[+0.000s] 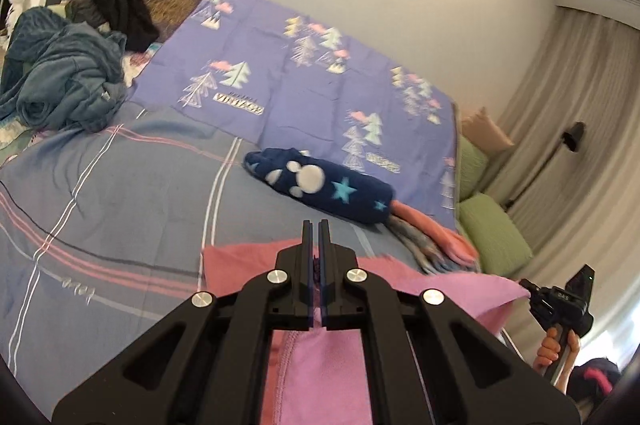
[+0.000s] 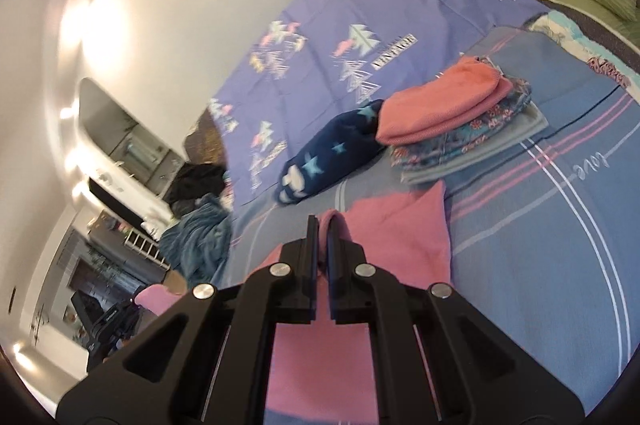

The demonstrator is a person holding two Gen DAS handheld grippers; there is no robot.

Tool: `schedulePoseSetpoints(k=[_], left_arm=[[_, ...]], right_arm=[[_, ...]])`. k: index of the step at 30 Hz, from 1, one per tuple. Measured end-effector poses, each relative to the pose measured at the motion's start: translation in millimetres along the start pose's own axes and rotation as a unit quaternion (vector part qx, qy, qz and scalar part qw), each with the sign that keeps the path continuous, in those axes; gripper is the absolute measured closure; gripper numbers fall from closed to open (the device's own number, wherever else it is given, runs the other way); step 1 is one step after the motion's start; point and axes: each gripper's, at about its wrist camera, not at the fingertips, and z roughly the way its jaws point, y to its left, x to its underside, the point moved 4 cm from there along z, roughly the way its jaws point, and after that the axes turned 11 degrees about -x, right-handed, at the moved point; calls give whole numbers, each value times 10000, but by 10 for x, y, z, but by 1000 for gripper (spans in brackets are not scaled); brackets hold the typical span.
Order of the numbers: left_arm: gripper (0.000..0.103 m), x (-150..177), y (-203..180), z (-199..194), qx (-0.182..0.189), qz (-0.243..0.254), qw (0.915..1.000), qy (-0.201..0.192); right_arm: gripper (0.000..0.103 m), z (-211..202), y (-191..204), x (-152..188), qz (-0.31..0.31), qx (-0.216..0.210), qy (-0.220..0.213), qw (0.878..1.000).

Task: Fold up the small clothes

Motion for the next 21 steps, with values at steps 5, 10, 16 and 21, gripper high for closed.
schedulePoseSetpoints(k=[5,10,16,21], left_arm=[[102,-166,25,887,-439,29,9979,475],[102,-72,119,1789,-807,144,9910,1061],[80,65,171,2114,-966,324,9885,1115],[58,42,246,1759,-1165,400,9898,714]], right_arm=[[99,676,-308,-309,129,391,38,9991],[80,1277,-672,-353,151,935,265,9952],[50,1445,-905,-206,-212,1330,431,9899],[46,1050,-820,-30,-761,1429,536,9853]])
